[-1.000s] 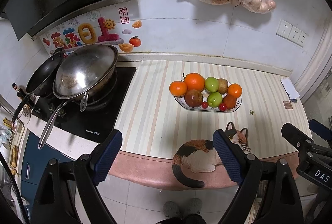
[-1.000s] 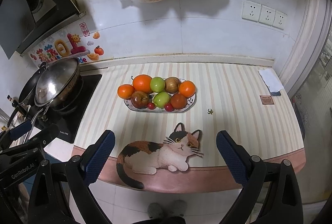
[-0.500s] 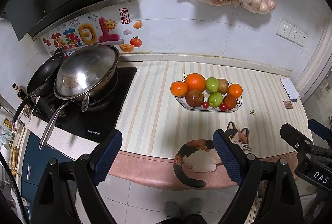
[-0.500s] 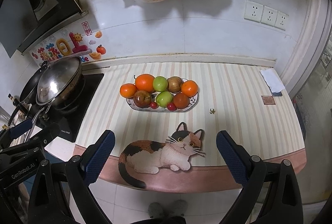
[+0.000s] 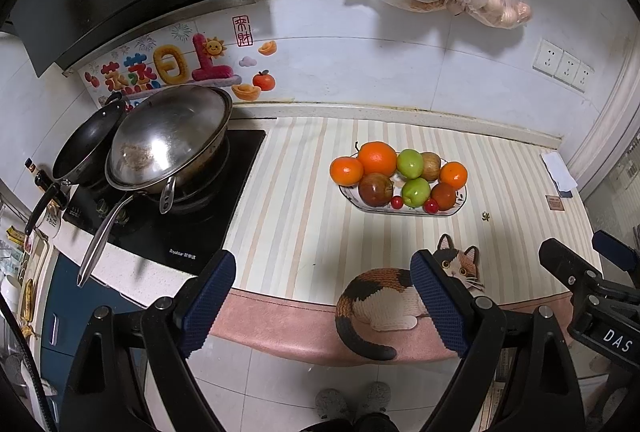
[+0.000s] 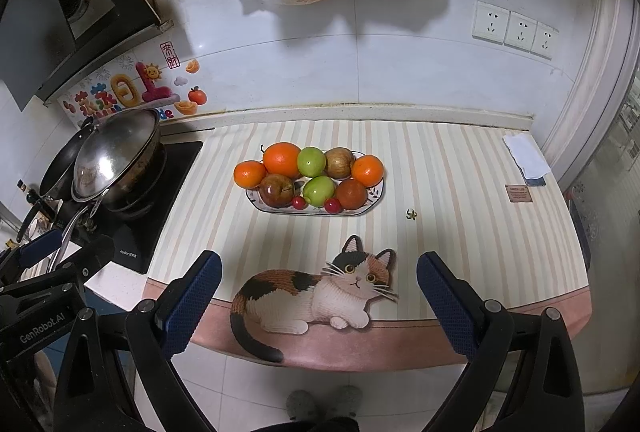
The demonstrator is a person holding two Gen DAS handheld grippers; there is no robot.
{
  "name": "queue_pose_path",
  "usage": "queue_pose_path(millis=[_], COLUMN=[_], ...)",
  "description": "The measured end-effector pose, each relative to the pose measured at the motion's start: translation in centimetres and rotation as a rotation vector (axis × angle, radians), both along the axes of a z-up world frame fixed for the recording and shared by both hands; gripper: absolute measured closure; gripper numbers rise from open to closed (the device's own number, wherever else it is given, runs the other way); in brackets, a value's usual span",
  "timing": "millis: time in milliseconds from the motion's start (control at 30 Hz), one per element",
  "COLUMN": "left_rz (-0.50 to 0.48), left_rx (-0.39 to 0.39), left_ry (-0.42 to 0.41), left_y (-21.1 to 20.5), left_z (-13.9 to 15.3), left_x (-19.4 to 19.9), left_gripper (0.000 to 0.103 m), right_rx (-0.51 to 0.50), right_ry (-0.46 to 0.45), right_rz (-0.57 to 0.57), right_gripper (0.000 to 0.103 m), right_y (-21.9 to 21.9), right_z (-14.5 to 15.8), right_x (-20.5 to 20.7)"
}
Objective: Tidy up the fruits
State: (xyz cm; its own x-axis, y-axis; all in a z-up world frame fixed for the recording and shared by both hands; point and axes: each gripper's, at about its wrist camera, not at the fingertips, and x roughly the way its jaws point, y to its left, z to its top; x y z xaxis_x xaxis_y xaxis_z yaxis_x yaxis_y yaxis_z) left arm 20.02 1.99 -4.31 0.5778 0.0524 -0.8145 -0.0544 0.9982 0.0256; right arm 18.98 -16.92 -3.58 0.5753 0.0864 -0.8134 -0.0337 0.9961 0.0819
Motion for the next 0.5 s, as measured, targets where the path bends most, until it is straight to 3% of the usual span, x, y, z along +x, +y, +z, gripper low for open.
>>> queue_pose_path(millis=[500], left_rz=[-0.002], left_rx=[-0.005], left_ry=[0.000], left_y=[0.10], left_z=[0.42], left_x=[-0.27], left_gripper=[0.013], right_rx=[-0.006], right_ry=[-0.004], right_rz=[0.001], right_gripper=[0.003], right_y=[-0.16], right_z=[0.15], right_x=[-0.10])
